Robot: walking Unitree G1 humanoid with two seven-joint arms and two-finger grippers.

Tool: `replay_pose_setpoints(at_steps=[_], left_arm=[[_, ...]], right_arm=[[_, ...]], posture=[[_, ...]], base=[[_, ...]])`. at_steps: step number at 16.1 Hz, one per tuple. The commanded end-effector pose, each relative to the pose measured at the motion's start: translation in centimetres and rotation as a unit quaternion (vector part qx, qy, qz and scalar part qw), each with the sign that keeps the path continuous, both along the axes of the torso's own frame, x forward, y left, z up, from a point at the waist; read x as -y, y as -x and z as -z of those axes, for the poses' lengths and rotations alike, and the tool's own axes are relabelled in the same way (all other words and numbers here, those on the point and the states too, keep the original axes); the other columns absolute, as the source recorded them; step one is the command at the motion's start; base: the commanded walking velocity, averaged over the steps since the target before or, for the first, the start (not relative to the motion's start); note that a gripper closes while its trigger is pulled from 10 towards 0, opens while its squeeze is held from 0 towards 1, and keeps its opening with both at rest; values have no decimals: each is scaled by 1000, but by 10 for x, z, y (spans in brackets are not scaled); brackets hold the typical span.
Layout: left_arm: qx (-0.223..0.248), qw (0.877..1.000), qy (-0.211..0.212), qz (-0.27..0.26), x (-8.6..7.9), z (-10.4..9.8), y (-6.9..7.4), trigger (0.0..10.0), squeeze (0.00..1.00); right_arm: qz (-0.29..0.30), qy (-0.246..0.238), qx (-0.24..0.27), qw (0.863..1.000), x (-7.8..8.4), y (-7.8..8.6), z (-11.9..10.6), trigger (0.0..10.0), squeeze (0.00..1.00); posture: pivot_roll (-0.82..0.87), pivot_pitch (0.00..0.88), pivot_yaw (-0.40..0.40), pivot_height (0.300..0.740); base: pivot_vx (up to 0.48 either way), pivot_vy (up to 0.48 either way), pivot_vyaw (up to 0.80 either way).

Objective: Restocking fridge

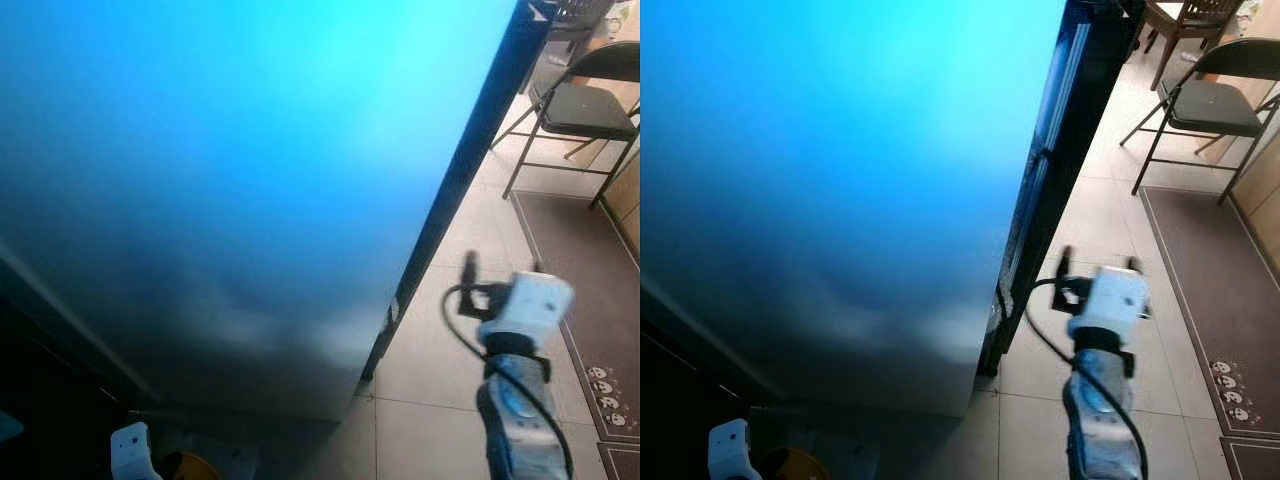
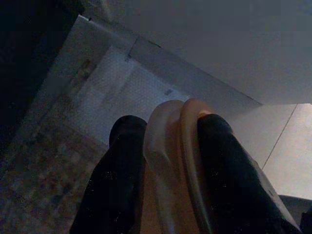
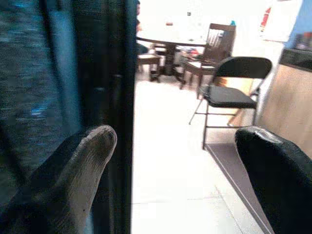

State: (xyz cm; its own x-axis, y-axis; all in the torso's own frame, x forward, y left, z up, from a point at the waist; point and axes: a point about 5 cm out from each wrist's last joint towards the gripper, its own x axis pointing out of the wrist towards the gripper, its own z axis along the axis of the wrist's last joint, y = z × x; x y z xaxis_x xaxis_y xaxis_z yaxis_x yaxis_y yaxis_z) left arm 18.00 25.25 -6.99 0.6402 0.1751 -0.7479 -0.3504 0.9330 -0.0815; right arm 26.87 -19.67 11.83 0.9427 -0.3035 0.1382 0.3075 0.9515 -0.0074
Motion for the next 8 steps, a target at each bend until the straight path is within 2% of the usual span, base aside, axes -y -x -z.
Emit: replay_pose_setpoints(at_steps=[1,8], left_arm=[[-12,1000,2,3,1,3,5,10000,0],[-25,1000,-2,10,1,4,7,10000,0]], right_arm=[[14,-9,-12,1000,6,1,5,10000,0],[34,-4,-15,999,20,1,6,10000,0]], posture=[[-166,109,-6,740],[-166,101,-11,740]], base=[[0,0,0],[0,0,0]])
